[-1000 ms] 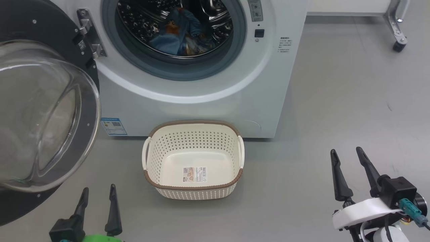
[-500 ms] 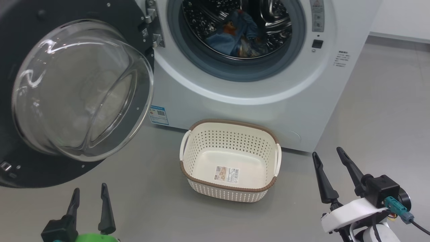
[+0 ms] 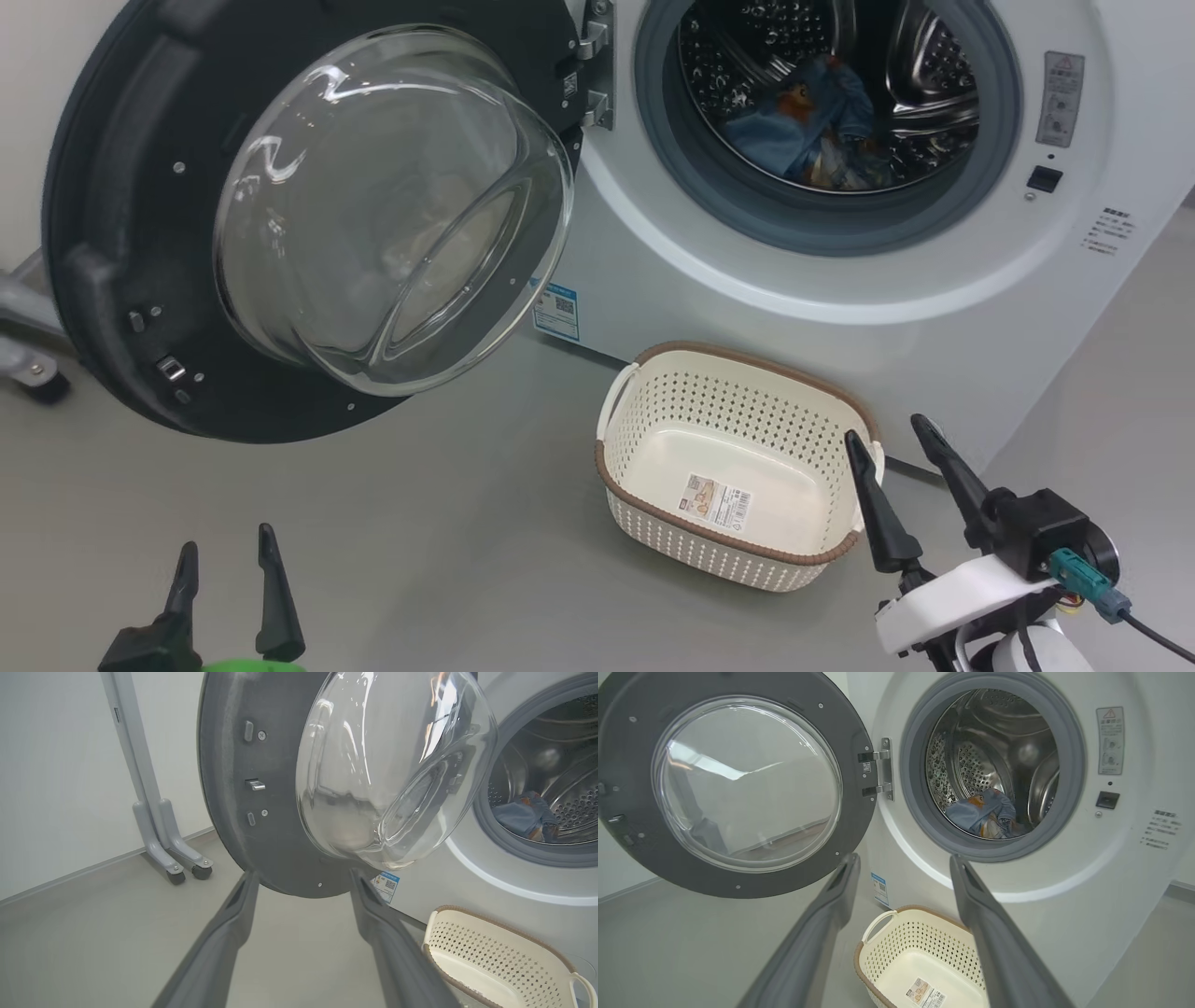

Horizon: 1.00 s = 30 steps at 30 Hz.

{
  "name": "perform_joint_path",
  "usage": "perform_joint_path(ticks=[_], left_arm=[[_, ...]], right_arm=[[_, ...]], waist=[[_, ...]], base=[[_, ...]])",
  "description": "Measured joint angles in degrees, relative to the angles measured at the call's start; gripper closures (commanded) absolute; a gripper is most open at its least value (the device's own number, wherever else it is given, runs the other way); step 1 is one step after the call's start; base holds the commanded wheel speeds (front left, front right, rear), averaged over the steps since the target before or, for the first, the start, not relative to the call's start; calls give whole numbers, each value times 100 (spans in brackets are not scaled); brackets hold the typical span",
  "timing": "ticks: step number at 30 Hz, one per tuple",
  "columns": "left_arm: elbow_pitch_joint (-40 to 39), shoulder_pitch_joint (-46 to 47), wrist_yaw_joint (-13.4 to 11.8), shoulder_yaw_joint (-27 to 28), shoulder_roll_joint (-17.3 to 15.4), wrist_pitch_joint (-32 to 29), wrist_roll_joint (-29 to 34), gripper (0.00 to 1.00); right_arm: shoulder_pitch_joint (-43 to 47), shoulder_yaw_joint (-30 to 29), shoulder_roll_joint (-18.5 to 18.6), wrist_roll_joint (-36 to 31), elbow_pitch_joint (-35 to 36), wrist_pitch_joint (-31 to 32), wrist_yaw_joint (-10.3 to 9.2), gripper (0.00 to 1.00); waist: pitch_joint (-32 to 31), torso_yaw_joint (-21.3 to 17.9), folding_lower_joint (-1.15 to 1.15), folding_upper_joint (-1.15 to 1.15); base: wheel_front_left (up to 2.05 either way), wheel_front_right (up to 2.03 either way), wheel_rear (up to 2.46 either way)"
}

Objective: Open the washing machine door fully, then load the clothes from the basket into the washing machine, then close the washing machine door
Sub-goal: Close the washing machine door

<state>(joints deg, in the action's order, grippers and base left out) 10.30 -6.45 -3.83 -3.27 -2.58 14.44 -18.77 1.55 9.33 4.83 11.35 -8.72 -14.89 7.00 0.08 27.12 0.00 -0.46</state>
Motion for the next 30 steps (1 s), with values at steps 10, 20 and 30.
perform_joint_path(ticks=[10,20,30], left_arm=[[-133,-63,-22,120,1,0,-49,0],[-205,-72,-23,138,1,0,-230,100],[-639,-57,-82,882,5,1,-1991,100]], right_arm=[[-56,92,-30,13,-46,0,1,0],[-112,94,-26,16,-97,0,1,0],[-112,20,-25,24,-103,0,1,0]], waist=[[7,258,0,0],[37,287,0,0],[41,300,0,0]], base=[[0,0,0],[0,0,0],[0,0,0]])
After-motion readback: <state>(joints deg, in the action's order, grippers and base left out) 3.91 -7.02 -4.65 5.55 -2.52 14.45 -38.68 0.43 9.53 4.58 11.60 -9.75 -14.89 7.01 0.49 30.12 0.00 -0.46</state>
